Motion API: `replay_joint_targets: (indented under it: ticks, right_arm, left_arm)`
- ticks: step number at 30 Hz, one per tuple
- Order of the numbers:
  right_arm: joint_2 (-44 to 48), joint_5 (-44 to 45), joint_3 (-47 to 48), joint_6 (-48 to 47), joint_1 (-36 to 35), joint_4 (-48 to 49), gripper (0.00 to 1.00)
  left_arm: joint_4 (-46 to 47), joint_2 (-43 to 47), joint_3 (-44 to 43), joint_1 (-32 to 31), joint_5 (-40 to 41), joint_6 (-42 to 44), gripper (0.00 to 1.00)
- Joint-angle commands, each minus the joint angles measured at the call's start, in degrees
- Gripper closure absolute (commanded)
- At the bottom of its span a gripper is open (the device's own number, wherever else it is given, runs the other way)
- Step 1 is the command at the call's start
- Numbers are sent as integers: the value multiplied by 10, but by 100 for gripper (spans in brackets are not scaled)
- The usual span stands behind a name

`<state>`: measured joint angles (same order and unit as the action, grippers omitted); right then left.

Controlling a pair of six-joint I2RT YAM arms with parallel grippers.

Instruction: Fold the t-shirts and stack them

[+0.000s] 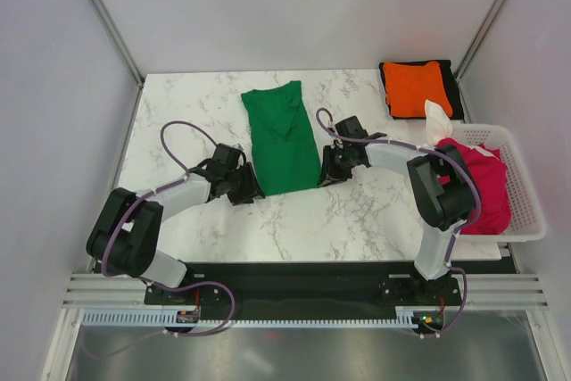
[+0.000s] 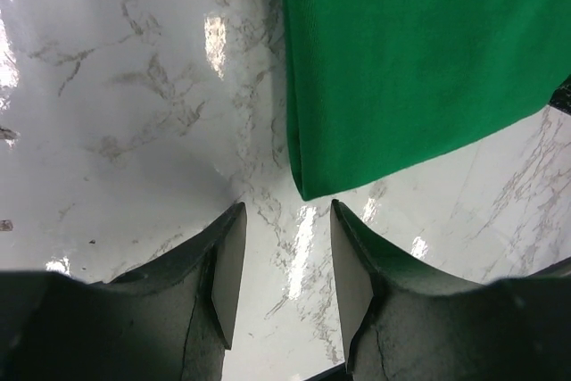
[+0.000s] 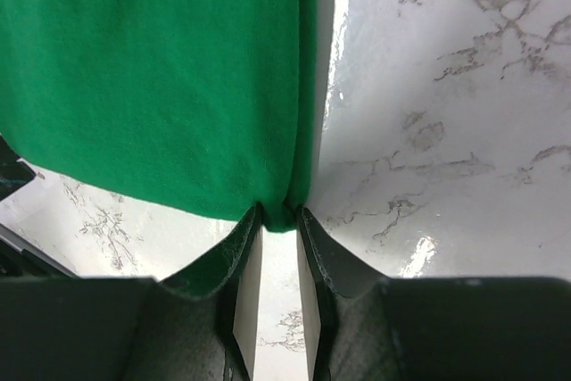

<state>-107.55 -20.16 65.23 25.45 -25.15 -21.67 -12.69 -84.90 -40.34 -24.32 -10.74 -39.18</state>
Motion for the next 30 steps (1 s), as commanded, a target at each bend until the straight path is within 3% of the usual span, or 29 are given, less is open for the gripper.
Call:
replay_joint_targets:
  ticks: [1, 13, 19, 20, 23, 24, 30]
  right_arm:
    - [1, 8, -26, -13, 0, 29, 71]
    - [26, 5, -63, -17, -1, 73, 74]
    - [30, 1, -69, -20, -1, 80, 81]
    - [30, 1, -70, -21, -1, 82, 86]
    - [30, 0, -72, -21, 0, 88, 100]
    - [31, 0, -71, -20, -1, 88, 100]
    - [40, -6, -72, -9, 0, 73, 100]
  left_arm:
    - [18, -7, -24, -5, 22, -16, 50]
    - [11, -47, -56, -13, 48, -29, 54]
    - [0, -66, -73, -26, 69, -33, 70]
    - [-1, -66, -75, -27, 73, -35, 73]
    - [-2, -69, -77, -30, 82, -40, 93]
    - [-2, -69, -78, -31, 84, -41, 97]
    - [-5, -56, -76, -33, 67, -33, 98]
